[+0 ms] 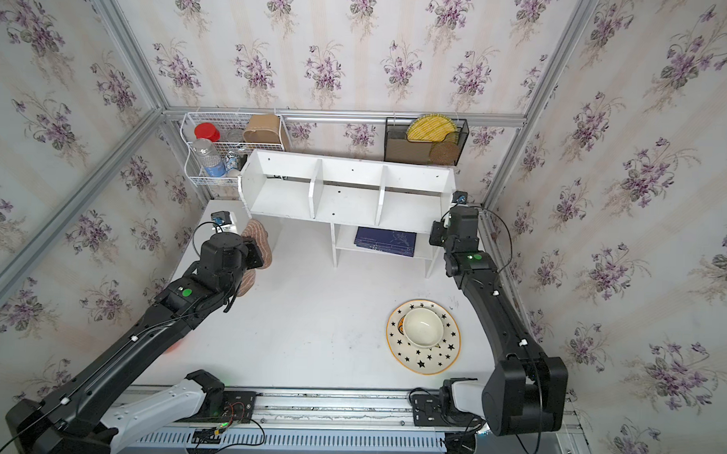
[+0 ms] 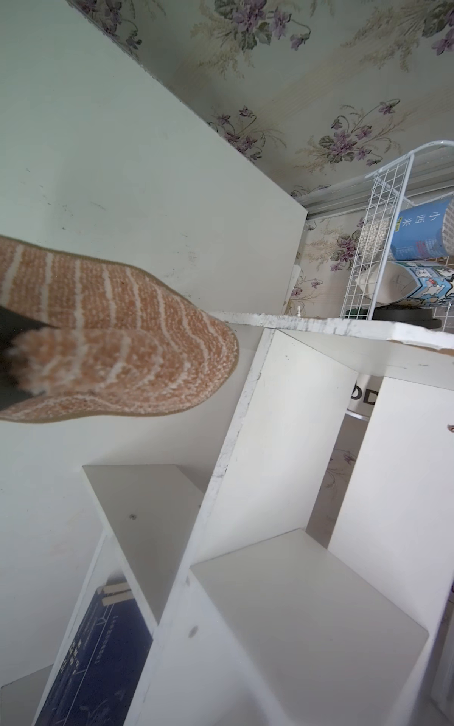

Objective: Wipe the bookshelf clean with a cloth
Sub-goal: Hold the shelf at the center of the board, then wipe the dust from the shelf.

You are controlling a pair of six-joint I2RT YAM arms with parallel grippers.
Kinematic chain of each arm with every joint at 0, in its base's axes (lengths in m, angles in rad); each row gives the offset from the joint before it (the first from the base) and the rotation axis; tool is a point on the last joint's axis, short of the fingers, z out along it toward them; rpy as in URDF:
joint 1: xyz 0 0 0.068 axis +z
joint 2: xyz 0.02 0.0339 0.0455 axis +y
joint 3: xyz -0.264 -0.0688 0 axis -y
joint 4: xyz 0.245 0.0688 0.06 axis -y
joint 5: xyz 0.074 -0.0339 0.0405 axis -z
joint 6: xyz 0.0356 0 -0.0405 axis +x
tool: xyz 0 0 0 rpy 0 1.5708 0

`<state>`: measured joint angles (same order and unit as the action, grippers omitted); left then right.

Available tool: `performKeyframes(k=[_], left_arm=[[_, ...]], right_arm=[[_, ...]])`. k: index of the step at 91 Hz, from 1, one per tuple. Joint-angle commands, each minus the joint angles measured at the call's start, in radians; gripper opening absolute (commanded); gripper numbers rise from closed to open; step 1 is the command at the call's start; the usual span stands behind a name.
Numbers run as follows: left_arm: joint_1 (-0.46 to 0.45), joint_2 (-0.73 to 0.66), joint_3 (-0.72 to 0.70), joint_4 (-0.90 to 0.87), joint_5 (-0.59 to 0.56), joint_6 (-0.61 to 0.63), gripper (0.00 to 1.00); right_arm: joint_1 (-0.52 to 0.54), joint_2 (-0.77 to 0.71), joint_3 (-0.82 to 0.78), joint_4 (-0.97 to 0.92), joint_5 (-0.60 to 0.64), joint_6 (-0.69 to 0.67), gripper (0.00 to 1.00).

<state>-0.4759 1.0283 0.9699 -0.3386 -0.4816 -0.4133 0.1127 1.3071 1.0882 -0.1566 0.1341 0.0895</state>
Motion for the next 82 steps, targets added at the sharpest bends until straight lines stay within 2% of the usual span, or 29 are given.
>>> performKeyframes(k=[1,12,29,37,48,64,72,77,82], left_arm=[[0.020,0.005,-0.014,0.027,-0.014,-0.020,0.00],[0.023,-0.033,-0.061,0.035,0.007,-0.032,0.00],[0.023,-0.106,-0.075,-0.023,0.025,-0.027,0.00],[0.023,-0.141,-0.073,-0.047,0.042,-0.026,0.00],[0.023,-0.164,-0.074,-0.048,0.058,-0.016,0.00],[0.023,-0.122,-0.062,0.029,0.083,0.000,0.00],[0.023,-0.077,-0.049,0.107,0.204,0.006,0.00],[0.014,-0.051,-0.049,0.167,0.285,-0.039,0.00],[-0.015,-0.018,-0.041,0.204,0.315,-0.068,0.00]], right_arm=[[-0.001,-0.011,-0.016,0.066,-0.105,0.102,0.00],[-0.001,-0.043,-0.055,0.110,-0.167,0.063,0.00],[-0.052,-0.123,-0.124,0.195,-0.384,0.016,0.00],[-0.072,-0.147,-0.123,0.194,-0.432,0.010,0.00],[-0.076,-0.137,-0.096,0.158,-0.407,0.010,0.00],[-0.075,-0.100,-0.076,0.135,-0.391,0.112,0.00],[-0.073,-0.100,-0.095,0.138,-0.364,0.138,0.00],[-0.074,-0.098,-0.101,0.131,-0.339,0.142,0.00],[-0.073,-0.094,-0.100,0.115,-0.322,0.138,0.00]])
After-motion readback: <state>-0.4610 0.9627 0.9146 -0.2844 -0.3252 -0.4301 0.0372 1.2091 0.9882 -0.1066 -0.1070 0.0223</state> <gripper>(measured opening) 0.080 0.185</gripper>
